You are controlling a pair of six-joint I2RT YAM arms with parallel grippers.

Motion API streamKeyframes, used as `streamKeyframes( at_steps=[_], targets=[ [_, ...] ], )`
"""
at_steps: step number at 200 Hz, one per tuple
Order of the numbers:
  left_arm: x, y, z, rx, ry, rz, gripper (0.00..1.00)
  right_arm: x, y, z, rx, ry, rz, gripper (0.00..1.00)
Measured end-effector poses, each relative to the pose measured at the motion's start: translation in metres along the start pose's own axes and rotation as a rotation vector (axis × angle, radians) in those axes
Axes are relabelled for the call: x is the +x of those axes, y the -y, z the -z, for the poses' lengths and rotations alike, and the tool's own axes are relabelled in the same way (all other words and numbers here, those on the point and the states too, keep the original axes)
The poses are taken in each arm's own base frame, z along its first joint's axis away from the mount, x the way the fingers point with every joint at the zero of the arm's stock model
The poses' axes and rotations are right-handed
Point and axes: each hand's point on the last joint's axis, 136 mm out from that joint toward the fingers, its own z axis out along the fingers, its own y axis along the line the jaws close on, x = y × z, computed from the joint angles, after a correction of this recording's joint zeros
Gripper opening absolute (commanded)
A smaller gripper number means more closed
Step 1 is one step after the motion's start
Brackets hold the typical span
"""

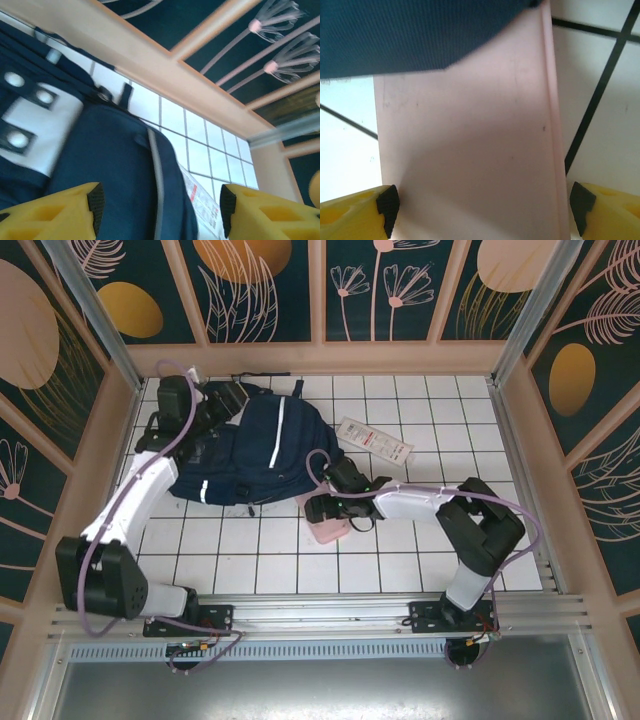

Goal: Pack the student bag

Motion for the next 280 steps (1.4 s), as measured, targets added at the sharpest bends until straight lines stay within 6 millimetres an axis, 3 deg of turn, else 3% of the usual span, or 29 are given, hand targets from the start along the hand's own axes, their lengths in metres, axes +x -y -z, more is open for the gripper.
streamKeyframes(
  at_steps=[15,27,59,72,83,137,186,280],
  targets=[
    [0.033,0.013,0.015,0.058,-0.036,-0.016,0.63,0.009,0.0,0.004,-0.033,-0.023,-0.021,0.9],
    [0.075,0.013,0.023,0.086,-0.106,-0.011,0.62,0.013,0.001,0.006,-0.065,-0.033,-0.043,0.9],
    [0.22,-0.015,0.021,0.066,-0.416,0.012,0.56,0.009,0.003,0.01,-0.17,-0.037,-0.13,0.9],
    [0.263,-0.028,0.025,0.039,-0.515,0.013,0.54,0.008,0.003,0.012,-0.217,-0.037,-0.169,0.9],
    [0.282,-0.034,0.027,0.024,-0.557,0.011,0.54,0.006,0.003,0.014,-0.253,-0.033,-0.195,0.9],
    [0.298,-0.043,0.014,0.021,-0.544,0.038,0.55,0.007,-0.01,0.02,-0.413,-0.039,-0.272,0.89],
    [0.326,-0.076,0.002,-0.076,-0.603,0.047,0.47,0.01,-0.021,0.021,-0.476,-0.058,-0.326,0.88],
    [0.319,-0.075,-0.001,-0.027,-0.556,0.047,0.17,0.001,-0.025,0.018,-0.556,-0.054,-0.48,0.85]
  ],
)
